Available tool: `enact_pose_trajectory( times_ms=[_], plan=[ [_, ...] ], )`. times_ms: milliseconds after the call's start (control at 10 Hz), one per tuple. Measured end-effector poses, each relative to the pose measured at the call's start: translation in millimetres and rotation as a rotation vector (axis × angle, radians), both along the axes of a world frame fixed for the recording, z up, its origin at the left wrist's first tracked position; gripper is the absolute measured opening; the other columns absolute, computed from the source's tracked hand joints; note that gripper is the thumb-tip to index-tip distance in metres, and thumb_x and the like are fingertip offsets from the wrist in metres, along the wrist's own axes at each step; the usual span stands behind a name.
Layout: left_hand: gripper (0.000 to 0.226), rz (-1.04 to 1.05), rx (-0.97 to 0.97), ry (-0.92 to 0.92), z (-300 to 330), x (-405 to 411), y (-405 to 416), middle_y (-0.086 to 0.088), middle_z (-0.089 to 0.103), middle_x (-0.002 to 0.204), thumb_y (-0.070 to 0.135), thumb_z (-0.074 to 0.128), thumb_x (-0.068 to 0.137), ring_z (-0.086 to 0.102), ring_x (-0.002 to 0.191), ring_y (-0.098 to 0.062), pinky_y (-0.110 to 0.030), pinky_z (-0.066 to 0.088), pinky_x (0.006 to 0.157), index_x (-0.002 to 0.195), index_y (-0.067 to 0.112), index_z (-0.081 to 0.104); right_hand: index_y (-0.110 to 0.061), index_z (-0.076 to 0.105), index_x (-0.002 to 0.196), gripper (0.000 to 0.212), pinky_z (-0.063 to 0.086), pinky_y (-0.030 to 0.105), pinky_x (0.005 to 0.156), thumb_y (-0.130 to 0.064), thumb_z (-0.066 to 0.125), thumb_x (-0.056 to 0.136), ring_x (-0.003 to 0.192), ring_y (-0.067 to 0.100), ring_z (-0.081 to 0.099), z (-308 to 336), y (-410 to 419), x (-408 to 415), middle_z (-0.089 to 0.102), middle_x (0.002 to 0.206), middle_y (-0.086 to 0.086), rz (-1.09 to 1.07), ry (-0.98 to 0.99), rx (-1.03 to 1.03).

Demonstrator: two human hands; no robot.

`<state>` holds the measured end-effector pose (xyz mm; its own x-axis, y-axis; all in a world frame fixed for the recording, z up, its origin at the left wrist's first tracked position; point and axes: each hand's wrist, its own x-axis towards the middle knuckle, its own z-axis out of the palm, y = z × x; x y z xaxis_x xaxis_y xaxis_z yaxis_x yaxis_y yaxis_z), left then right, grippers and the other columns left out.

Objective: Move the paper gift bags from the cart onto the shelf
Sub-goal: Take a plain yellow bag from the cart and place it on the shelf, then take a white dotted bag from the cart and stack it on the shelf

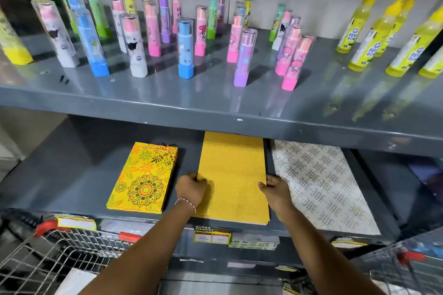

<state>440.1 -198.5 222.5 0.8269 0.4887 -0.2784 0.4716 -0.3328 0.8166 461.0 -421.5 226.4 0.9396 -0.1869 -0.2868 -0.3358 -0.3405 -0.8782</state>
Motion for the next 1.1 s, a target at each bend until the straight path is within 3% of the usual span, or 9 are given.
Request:
enact_pose_trajectory(
  times_ms=[300,400,500,600,700,800,900,1000,1100],
  plan=[
    [0.021,0.084,-0.177,-0.051,1,-19,3,-0.016,0.072,0.094,0.019,0.07,0.079,0.065,0.095,-0.031,-0.035,0.051,0.084,0.095,0.004,0.069,-0.003,0.049,0.132,0.046,0.043,0.038,0.099,-0.011,0.062,0.088,0.12,0.031,0.053,2,0,-11,0.053,0.135,0.017,0.042,-0.108,-0.133],
    [0.03,0.326,-0.499,-0.222,15,-63,24,-0.016,0.068,0.107,0.014,0.065,0.085,0.064,0.1,-0.031,-0.041,0.053,0.087,0.113,0.004,0.062,-0.012,0.051,0.132,0.046,0.044,0.039,0.101,-0.01,0.062,0.087,0.126,0.03,0.047,19,10,-16,0.048,0.139,0.014,0.065,-0.401,-0.234],
    [0.014,0.559,-0.79,-0.376,21,-140,49,-0.01,0.07,0.096,0.013,0.055,0.091,0.066,0.082,-0.022,-0.028,0.055,0.069,0.102,0.01,0.063,-0.017,0.056,0.125,0.041,0.043,0.032,0.097,-0.005,0.062,0.086,0.12,0.015,0.048,44,42,-34,0.053,0.13,0.002,0.226,-0.657,-0.156],
    [0.019,0.854,-0.884,-0.451,7,-233,72,-0.011,0.07,0.099,0.019,0.048,0.094,0.068,0.087,-0.025,-0.033,0.056,0.079,0.102,0.008,0.062,-0.017,0.061,0.115,0.035,0.039,0.018,0.096,0.001,0.061,0.085,0.113,0.011,0.052,53,97,-63,0.061,0.119,-0.003,0.506,-0.748,-0.03],
    [0.033,1.212,-0.95,-0.44,-25,-318,89,-0.019,0.053,0.129,0.025,0.039,0.098,0.053,0.115,-0.036,-0.043,0.038,0.102,0.122,0.004,0.049,-0.025,0.062,0.107,0.027,0.039,0.008,0.091,-0.009,0.058,0.086,0.107,0.001,0.056,41,165,-104,0.065,0.11,-0.016,0.856,-0.706,0.087],
    [0.05,1.496,-1.061,-0.388,-61,-387,106,-0.018,0.047,0.139,0.033,0.036,0.098,0.05,0.117,-0.038,-0.043,0.038,0.098,0.138,0.003,0.037,-0.029,0.064,0.1,0.027,0.045,0.013,0.089,-0.008,0.059,0.084,0.103,-0.005,0.059,22,243,-152,0.064,0.109,-0.025,1.155,-0.556,0.163],
    [0.045,1.683,-1.211,-0.443,-97,-424,120,-0.02,0.048,0.135,0.036,0.041,0.095,0.053,0.095,-0.034,-0.039,0.042,0.081,0.127,0.004,0.045,-0.03,0.066,0.1,0.031,0.049,0.022,0.089,-0.006,0.056,0.085,0.099,0.001,0.062,-18,322,-191,0.067,0.104,-0.02,1.492,-0.398,0.07],
    [0.036,1.822,-1.306,-0.374,-128,-435,144,-0.014,0.042,0.134,0.033,0.044,0.094,0.044,0.121,-0.032,-0.043,0.036,0.098,0.114,0.003,0.047,-0.034,0.064,0.102,0.027,0.05,0.031,0.091,-0.013,0.055,0.086,0.101,0.006,0.062,-69,396,-221,0.068,0.105,-0.012,1.796,-0.306,-0.161],
    [0.029,1.855,-1.382,-0.586,-261,-427,63,-0.018,0.053,0.119,0.029,0.046,0.093,0.054,0.105,-0.03,-0.04,0.046,0.087,0.102,0.002,0.051,-0.021,0.064,0.111,0.027,0.047,0.028,0.094,-0.009,0.059,0.087,0.107,0.013,0.061,-134,460,-246,0.067,0.114,-0.001,1.992,-0.216,-0.46]
  ],
)
